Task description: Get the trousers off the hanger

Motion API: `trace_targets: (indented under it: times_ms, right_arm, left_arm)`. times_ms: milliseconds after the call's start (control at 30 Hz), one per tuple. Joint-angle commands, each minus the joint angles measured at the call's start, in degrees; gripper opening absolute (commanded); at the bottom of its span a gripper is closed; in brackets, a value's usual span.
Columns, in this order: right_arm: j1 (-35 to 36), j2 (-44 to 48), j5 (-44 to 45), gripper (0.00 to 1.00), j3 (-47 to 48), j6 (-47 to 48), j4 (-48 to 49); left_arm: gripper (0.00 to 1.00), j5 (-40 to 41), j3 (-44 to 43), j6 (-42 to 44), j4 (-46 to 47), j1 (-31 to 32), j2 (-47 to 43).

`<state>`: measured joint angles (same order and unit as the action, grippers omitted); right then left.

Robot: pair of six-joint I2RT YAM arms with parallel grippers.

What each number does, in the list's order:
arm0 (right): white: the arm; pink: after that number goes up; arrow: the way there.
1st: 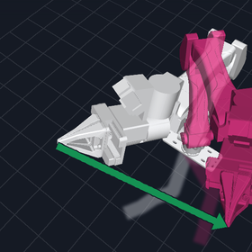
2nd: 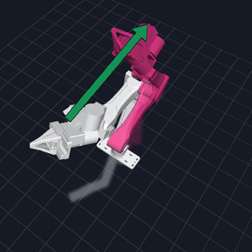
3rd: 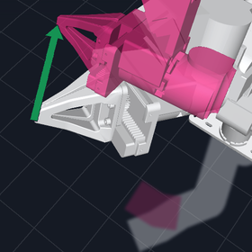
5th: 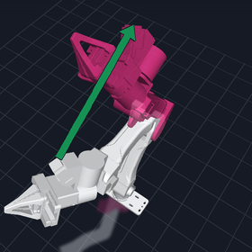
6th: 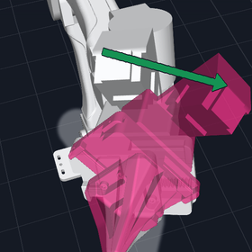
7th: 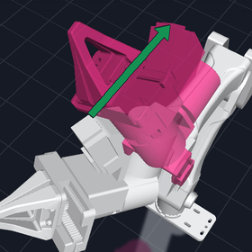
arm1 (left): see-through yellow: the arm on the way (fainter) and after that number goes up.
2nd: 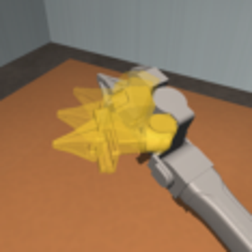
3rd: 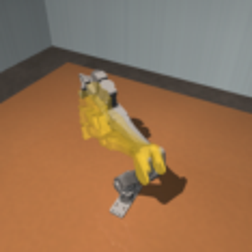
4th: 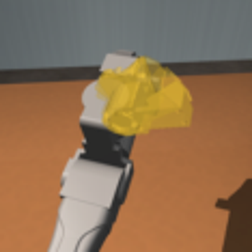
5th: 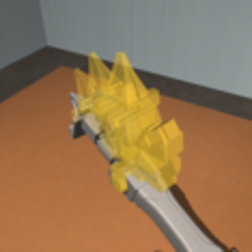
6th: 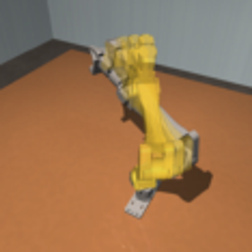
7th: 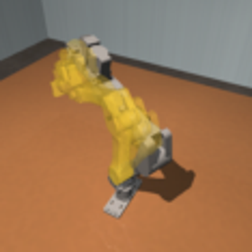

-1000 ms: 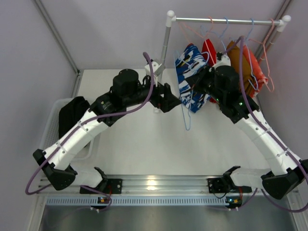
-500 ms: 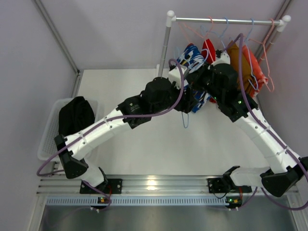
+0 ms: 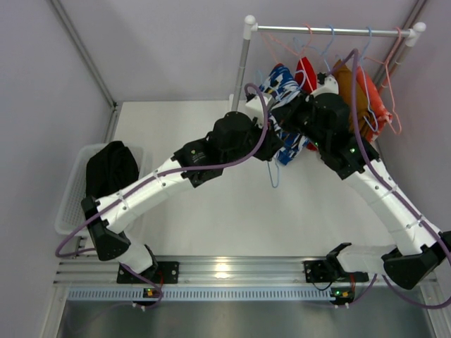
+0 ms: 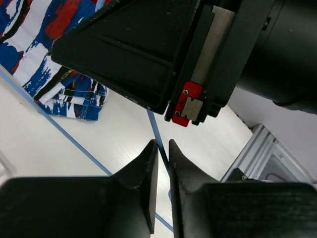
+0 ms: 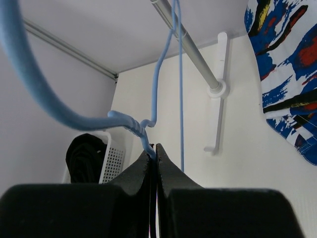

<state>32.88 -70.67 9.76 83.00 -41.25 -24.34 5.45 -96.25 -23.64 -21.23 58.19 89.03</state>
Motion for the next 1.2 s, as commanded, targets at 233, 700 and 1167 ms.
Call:
trace_targets:
  times_ms: [233, 700, 1167]
  right_arm:
    - [0.78, 2.82, -0.70, 0.00, 1.29, -0.76, 2.63]
    - [0.08, 5.19, -5.98, 0.94, -2.84, 0.38, 6.23]
    - [-7.82, 11.00, -9.31, 0.99, -4.25, 7.85, 2.98]
  left_arm:
    - [0.00, -5.19, 1.85, -5.36, 3.39, -2.73, -1.58]
    - [0.00, -28.56, 8.27, -15.99, 17.62, -12.05, -5.28]
    - [0.00, -35.77, 1.52, -21.09, 22.90, -22.76, 2.52]
